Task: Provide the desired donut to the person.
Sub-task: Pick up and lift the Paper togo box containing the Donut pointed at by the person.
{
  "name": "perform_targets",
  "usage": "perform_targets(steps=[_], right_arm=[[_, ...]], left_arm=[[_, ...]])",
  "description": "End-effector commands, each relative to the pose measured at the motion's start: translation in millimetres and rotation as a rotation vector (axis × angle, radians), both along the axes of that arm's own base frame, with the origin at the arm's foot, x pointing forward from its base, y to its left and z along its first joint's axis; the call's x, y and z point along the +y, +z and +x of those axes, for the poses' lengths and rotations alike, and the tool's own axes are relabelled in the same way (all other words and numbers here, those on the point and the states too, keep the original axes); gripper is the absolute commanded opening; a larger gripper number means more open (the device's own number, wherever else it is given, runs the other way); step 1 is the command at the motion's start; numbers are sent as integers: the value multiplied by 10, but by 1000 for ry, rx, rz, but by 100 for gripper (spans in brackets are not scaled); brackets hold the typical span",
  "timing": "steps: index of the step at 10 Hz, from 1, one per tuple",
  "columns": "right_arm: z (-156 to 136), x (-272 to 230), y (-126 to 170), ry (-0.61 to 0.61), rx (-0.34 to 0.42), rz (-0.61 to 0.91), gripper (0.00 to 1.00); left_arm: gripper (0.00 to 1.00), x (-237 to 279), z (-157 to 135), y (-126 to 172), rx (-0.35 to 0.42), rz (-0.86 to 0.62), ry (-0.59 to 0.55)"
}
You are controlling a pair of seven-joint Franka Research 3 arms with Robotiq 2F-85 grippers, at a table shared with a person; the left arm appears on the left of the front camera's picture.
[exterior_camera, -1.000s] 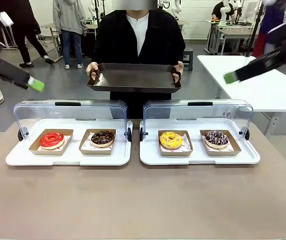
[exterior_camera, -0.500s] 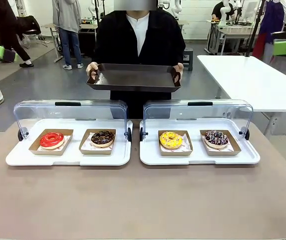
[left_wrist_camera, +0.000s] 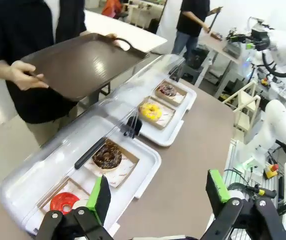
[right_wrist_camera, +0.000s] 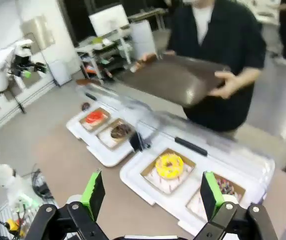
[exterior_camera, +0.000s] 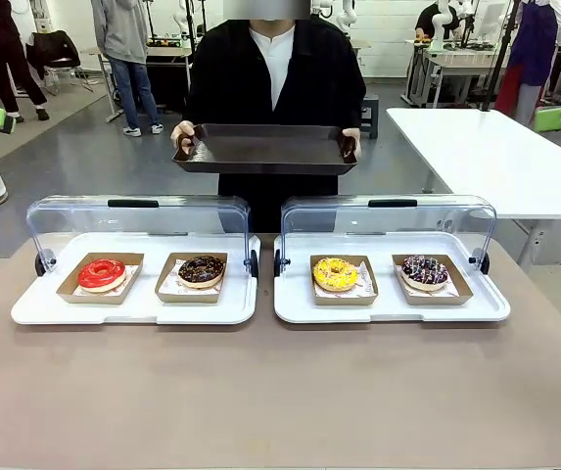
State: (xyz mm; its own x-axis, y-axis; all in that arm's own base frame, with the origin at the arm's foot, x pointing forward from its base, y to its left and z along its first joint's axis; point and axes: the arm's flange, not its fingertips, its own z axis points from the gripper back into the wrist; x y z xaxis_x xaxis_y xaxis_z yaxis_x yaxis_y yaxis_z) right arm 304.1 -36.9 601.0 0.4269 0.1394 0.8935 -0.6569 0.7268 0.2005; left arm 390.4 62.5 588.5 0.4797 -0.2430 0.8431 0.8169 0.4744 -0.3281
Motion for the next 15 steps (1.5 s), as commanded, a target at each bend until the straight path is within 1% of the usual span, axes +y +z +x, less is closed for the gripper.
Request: perform_targets(steps=[1, 2, 4, 5, 6, 13, 14, 15], right_arm=[[42, 155, 159, -18, 70, -72, 100], [71, 172, 160, 0, 72, -96, 100], [93, 178, 135, -8, 96, -108, 100], [89, 211, 107, -16, 116, -127, 100], [87, 237, 118, -1, 70, -97, 100], [87, 237, 118, -1, 70, -97, 100], [78, 219, 122, -3, 81, -105, 100], [198, 170, 132, -7, 102, -78, 100]], left_arm=[[100, -12, -7, 42, -19, 22, 3], [100, -3, -5, 31, -14, 34, 5], [100, -26, -31, 6, -10, 69, -1], [100, -118, -78, -17, -11, 114, -34], [100, -22, -20, 11, 11, 50, 20], [100, -5, -34, 2, 16, 66, 24], [100, 8, -2, -19, 32, 50, -28], [100, -16, 9, -21, 44, 32, -63]])
